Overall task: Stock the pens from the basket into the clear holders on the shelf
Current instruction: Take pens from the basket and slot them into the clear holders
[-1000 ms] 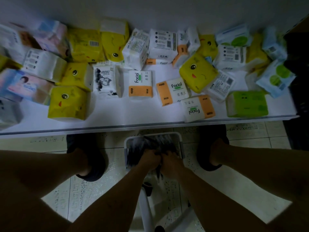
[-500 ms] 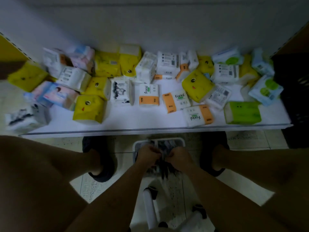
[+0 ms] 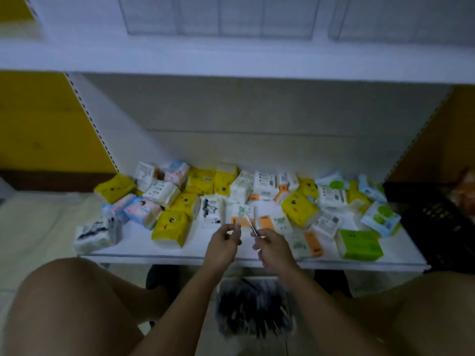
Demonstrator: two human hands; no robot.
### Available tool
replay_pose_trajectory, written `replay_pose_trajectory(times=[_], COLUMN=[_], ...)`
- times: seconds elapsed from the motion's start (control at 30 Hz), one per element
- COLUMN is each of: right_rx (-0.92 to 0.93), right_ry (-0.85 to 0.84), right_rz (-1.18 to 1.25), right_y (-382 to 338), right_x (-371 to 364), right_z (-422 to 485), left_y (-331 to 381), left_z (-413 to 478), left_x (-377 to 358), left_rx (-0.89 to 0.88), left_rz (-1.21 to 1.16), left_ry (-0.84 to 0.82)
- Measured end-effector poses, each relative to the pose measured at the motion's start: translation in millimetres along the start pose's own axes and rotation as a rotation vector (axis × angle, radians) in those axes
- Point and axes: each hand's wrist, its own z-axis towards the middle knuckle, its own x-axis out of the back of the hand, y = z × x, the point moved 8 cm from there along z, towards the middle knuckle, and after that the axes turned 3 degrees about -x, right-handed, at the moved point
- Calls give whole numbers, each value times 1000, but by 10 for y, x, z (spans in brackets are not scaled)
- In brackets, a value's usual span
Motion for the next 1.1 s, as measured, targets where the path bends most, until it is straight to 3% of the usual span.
replay_pose_trajectory(times=[0.13, 0.33, 0.57, 0.77, 1.1], right_rx=[263, 506, 774, 839, 967], right_ry=[39, 113, 33, -54, 54], right_rz=[33, 67, 95, 165, 107], right_y=[-906, -2131, -3434, -4250, -5315], right_x=[101, 408, 638, 546, 120], right_z=[-305, -804, -1328, -1301, -726], left_y=[914, 2047, 3366, 4028, 4620], left_z=[-153, -396, -737, -611, 59], left_x=[345, 848, 1345, 1759, 2551], left_rx=[-271, -458, -726, -800, -909], left_rz=[-78, -241, -159, -131, -148], left_ry=[42, 45, 55, 106, 276])
